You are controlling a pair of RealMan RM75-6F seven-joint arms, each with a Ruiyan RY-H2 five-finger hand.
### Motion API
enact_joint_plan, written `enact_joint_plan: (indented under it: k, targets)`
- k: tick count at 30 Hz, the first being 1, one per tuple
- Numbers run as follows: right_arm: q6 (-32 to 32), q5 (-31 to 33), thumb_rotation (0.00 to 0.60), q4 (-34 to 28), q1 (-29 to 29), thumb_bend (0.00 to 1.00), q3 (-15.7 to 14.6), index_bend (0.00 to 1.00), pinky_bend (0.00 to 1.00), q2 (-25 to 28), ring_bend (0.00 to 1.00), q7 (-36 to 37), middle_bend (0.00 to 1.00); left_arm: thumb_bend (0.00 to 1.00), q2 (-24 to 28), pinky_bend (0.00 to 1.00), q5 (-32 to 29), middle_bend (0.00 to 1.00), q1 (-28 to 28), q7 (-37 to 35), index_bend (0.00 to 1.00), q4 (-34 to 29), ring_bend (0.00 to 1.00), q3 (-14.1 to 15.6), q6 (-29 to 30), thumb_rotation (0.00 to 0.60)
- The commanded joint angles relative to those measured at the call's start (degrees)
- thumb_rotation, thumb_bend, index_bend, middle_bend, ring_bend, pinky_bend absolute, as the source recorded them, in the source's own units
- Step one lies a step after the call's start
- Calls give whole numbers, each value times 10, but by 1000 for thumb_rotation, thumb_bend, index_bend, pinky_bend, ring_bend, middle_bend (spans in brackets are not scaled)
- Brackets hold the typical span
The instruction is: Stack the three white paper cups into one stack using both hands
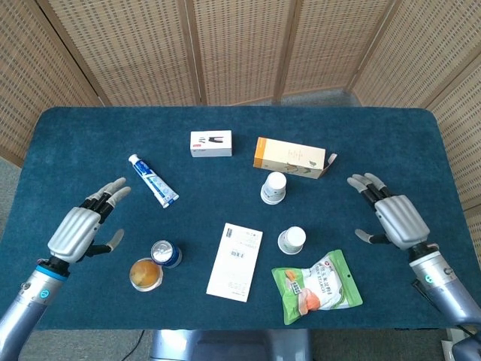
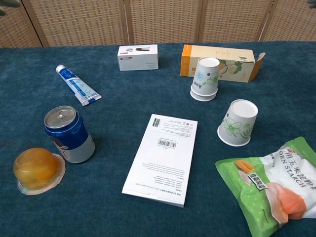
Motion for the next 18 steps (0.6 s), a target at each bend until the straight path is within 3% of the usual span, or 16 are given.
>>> enact_joint_plan:
  k: [1, 18]
  targets:
    - [-19, 6, 600, 0, 19, 236, 6, 0, 447, -10, 0, -9, 0, 494, 4, 158, 5, 0, 8, -8, 0, 3, 0, -2, 4, 600]
    - [-122, 48, 600, 42, 120, 263, 24, 0, 431, -73, 0, -33, 0, 495, 22, 157, 42, 0, 55, -51, 0, 14, 0, -7, 37, 600]
